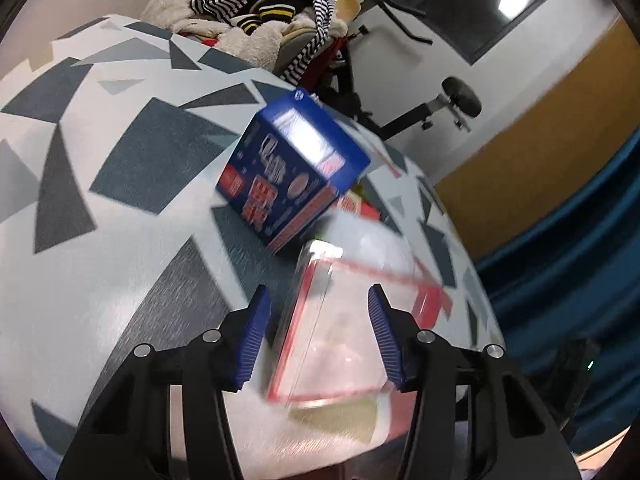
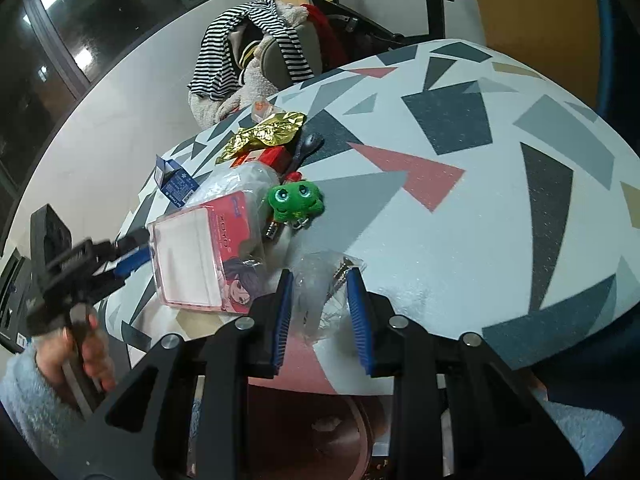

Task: Collect trash
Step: 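Grasp the pink-framed card packet with the left gripper while right holds wrapper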

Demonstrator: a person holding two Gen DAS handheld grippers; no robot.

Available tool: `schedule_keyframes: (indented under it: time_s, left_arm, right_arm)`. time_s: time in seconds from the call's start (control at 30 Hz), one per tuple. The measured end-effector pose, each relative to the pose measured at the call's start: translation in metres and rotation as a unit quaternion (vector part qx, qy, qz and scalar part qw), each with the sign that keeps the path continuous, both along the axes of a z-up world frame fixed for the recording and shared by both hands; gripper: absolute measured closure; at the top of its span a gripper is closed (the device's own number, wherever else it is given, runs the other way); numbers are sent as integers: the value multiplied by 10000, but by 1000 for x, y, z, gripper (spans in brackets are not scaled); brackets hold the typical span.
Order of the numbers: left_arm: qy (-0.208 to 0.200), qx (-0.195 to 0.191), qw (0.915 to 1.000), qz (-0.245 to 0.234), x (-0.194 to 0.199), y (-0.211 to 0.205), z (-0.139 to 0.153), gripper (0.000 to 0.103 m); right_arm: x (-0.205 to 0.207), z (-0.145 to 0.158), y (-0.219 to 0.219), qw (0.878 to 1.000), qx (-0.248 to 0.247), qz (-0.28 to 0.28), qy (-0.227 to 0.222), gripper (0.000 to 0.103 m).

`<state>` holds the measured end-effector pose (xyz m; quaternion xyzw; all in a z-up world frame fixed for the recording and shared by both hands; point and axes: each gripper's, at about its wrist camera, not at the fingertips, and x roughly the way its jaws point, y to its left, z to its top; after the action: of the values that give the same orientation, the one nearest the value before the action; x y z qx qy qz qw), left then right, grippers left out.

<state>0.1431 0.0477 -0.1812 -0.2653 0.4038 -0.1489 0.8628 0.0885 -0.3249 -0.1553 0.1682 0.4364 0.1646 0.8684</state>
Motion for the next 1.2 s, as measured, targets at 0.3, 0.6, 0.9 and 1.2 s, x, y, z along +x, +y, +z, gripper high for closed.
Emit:
schedule_keyframes:
  time_s: [0.3,0.6,0.9,1.2]
  left_arm:
    - [274,-310,9990,-182,22,-1,-12,51]
    - [406,-296,9982,-327,15,-3,-24,44]
    - [272,-74,9952,-938,3,-20,-9,73]
    - [-467,437,9926,-1028,-44,-23,62,84]
  right_arm:
    - [-5,1,-5,9998,168,-47,-70,72]
    - [-9,0,-3,9998,180,36,-102,72]
    - [-10,2,-5,9997,207,5,-137,72]
    - [-13,14,-2,9992,265,80,-278,72]
